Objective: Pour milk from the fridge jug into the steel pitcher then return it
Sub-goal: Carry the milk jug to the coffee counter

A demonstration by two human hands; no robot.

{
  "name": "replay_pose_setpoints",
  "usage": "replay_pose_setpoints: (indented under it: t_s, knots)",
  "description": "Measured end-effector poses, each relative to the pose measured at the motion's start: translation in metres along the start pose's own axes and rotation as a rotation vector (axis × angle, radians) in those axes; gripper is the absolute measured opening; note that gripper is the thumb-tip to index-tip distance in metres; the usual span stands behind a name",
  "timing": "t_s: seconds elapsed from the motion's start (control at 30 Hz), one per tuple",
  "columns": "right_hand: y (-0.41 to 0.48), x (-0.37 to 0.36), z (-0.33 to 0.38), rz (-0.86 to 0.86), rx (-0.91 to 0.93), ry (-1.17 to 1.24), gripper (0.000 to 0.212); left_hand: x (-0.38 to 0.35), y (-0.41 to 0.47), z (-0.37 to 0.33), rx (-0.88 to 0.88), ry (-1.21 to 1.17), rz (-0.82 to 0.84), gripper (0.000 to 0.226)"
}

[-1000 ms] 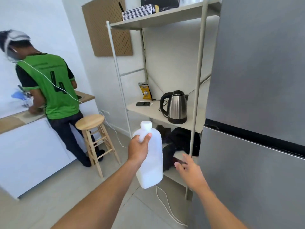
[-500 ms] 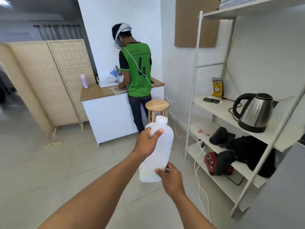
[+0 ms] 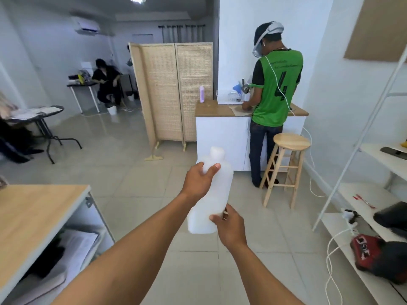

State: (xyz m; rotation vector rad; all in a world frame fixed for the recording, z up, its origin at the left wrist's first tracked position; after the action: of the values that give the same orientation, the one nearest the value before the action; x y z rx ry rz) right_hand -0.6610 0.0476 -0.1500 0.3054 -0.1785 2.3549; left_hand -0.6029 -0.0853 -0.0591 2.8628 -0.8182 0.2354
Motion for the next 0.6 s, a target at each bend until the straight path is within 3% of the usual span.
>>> replay_pose_setpoints:
  t_s: [0.27,0.6]
  knots:
    - [-0.033,-0.114,0.033,0.191,0.058,-0.042,0.017,0.141,-0.032,0.03,0.027,-0.016,-0.21,0.047]
    - [-0.094,-0.256,0.073,0.441,0.167,-0.054,0.026,0.307,-0.098,0.058,0.059,0.045,-0.467,0.052]
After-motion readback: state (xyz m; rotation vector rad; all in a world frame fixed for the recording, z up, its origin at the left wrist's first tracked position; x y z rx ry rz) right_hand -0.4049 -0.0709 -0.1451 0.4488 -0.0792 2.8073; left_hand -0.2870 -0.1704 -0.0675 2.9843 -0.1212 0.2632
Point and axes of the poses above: each hand's wrist, its own y-axis towards the middle knuckle, its own x-axis out of the back of the hand, z = x × y, the point moved 7 cm from there along y, towards the middle knuckle, and after that the axes turned 3 degrees about -y, right-handed, at the moved point
